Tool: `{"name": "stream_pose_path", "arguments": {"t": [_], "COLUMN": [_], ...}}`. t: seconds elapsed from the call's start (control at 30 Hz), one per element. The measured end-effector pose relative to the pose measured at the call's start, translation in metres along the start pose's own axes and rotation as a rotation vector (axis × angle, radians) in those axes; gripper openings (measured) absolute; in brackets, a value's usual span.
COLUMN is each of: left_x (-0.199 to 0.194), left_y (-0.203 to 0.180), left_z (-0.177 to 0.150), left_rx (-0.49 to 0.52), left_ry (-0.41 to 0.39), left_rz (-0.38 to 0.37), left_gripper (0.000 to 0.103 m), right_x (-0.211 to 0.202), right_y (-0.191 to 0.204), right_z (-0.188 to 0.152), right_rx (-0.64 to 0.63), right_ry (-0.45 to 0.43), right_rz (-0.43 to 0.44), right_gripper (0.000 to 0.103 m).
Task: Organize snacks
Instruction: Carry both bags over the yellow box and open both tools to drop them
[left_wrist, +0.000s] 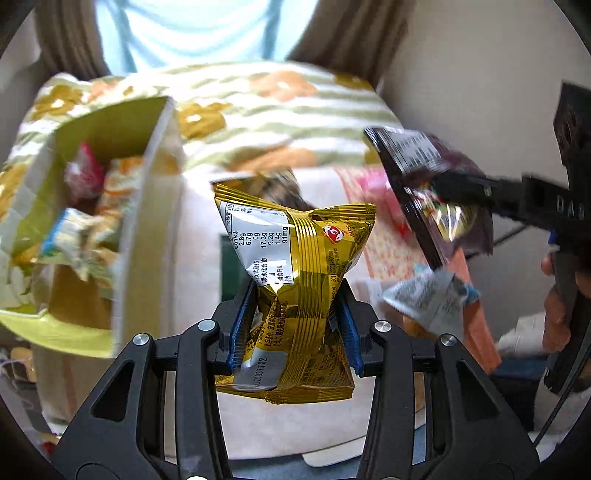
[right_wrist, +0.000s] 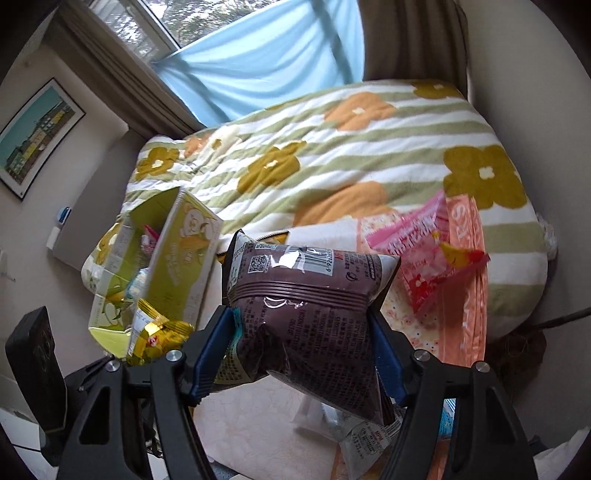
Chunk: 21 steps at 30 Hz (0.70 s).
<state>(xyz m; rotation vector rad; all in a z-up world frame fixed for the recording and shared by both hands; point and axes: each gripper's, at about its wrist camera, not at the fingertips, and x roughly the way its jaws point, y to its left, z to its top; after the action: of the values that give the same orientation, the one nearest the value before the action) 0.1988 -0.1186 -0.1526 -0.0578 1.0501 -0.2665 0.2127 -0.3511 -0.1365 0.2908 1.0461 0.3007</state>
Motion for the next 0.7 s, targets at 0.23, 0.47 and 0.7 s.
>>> {"name": "stream_pose_path", "arguments": {"t": [0.23, 0.47, 0.7], "left_x": [-0.047, -0.076, -0.079], "left_y": [0.052, 0.137, 0.226], "left_z": [0.021, 0.041, 0.049], "left_rx": [-0.067, -0.11, -0.108], "left_ry": [-0.119, -0.174, -0.119], "left_rz": [0.048, 0.085, 0.098], "left_gripper": [0.039, 0.039, 0.039], "right_x": [-0.016, 0.0, 0.048], "right_y": [0.051, 0.128, 0.199], "right_z": [0.01, 0.021, 0.024], "right_rx": [-0.099, -0.173, -0.156], "right_ry": [-0.055, -0.087, -0.067], "right_rz": [0.051, 0.1, 0.138], "right_gripper": [0.067, 0.067, 0.067]}}
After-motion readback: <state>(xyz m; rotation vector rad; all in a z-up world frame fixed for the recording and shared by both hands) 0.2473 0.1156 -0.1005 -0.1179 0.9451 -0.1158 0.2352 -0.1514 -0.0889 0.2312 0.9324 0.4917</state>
